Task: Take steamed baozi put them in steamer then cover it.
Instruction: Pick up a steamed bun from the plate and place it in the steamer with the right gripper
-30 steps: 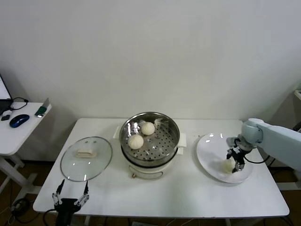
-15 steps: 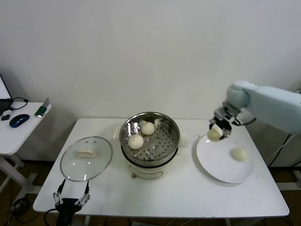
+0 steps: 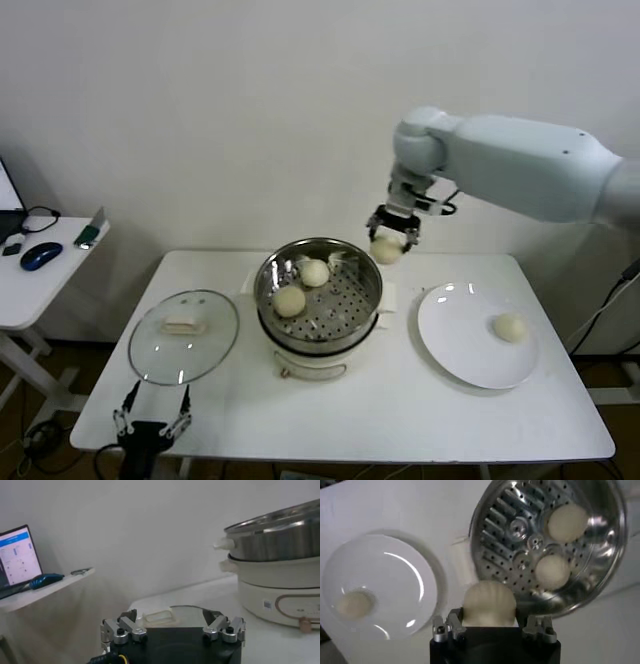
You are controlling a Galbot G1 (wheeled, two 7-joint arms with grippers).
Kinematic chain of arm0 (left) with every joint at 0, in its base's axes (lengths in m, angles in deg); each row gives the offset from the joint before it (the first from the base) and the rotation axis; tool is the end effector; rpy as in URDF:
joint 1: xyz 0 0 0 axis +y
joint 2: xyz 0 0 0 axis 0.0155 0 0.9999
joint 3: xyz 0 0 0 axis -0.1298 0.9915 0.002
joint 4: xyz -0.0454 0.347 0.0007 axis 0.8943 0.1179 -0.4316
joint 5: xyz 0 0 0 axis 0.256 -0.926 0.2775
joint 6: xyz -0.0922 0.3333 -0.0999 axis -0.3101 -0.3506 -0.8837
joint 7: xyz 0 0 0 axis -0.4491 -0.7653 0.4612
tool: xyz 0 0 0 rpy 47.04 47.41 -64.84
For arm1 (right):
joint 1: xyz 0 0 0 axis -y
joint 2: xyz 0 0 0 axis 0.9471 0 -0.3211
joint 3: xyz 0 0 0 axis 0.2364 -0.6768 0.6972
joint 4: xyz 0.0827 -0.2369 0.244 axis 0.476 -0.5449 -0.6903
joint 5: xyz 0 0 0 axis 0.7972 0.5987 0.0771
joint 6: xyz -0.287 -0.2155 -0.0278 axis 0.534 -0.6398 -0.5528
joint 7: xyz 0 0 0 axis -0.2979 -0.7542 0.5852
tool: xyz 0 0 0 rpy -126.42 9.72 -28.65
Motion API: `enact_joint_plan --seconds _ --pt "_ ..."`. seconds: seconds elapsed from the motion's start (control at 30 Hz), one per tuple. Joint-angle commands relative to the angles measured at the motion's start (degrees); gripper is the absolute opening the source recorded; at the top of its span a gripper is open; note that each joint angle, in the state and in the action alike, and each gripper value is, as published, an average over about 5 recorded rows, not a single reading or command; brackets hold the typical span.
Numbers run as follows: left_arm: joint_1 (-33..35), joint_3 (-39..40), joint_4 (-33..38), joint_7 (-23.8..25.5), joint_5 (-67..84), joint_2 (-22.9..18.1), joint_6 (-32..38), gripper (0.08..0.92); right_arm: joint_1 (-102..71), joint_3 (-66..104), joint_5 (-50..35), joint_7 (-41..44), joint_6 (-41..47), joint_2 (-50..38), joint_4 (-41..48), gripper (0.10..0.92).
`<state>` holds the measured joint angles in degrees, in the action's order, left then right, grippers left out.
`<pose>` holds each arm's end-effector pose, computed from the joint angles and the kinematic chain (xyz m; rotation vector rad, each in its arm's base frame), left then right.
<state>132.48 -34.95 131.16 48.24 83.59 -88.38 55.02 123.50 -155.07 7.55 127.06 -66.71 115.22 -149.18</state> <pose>0.1017 0.0911 -0.3668 0.1171 -2.9297 -0.4240 0.5771 0.1041 0.0178 1.8738 -0.3904 2.2599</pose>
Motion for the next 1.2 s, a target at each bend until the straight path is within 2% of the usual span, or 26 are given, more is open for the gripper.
enact_joint_plan --seconds 0.03,0.87,1.07,1.2 --pt "0.69 0.16 0.63 0.06 0.46 0.88 -0.18 0.823 -6.08 3.12 5.91 0.67 -4.82 11.45 -0.33 0.679" --pt "0.52 1.06 -1.58 -0.02 0.38 0.46 0.48 0.823 -13.18 0.57 5.89 1.23 -4.28 14.36 -0.22 0.687" --pt "0.78 0.88 -1.63 -0.09 0.44 0.43 0.60 0.823 -12.54 1.74 6.13 2.37 -4.04 13.71 -0.07 0.795" --pt "0.96 0.80 -1.56 -0.12 0.43 0.46 0.69 0.823 -10.72 2.87 6.16 2.27 -3.95 12.44 0.18 0.820"
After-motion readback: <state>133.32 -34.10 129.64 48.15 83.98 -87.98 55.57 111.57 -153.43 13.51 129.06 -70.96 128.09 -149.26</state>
